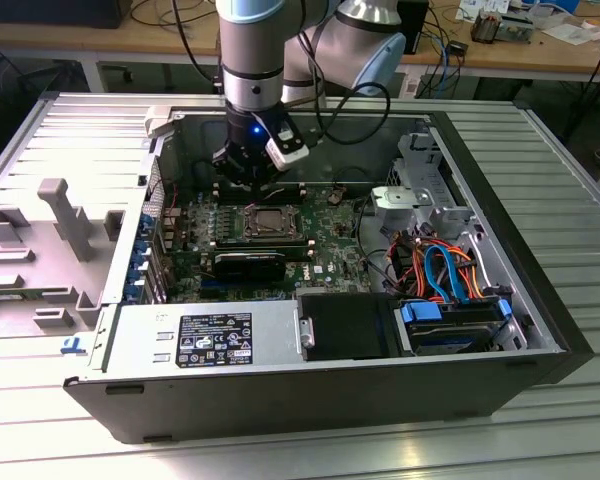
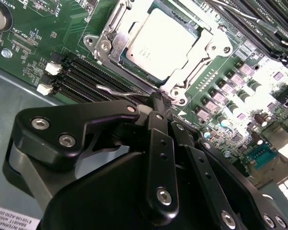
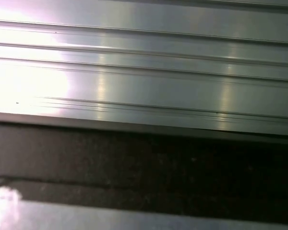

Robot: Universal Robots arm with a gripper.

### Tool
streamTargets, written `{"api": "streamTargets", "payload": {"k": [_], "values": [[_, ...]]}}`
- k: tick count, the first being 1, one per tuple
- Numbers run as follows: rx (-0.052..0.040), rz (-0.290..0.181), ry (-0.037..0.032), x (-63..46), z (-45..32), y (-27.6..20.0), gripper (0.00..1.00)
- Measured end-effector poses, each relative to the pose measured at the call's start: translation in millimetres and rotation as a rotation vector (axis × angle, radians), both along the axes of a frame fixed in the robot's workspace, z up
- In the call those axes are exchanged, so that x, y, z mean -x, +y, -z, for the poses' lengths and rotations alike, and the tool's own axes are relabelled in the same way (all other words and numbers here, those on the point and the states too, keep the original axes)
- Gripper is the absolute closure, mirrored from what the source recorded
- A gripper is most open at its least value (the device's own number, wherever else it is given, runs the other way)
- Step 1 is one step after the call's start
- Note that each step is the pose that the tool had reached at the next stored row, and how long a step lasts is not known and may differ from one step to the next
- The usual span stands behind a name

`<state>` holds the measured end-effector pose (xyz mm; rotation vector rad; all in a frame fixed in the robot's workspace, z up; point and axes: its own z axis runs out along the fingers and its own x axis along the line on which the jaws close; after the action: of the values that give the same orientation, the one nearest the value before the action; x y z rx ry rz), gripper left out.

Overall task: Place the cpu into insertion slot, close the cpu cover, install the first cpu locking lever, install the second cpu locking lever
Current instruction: 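Install the first cpu locking lever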

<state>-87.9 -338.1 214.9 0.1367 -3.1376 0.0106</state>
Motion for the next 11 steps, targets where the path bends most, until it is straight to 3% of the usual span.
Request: {"api": "streamTargets", "payload": {"k": [11], "values": [[0.0069,-0.013,0.0001,-9.6,7.6,0.0,0.89]]}}
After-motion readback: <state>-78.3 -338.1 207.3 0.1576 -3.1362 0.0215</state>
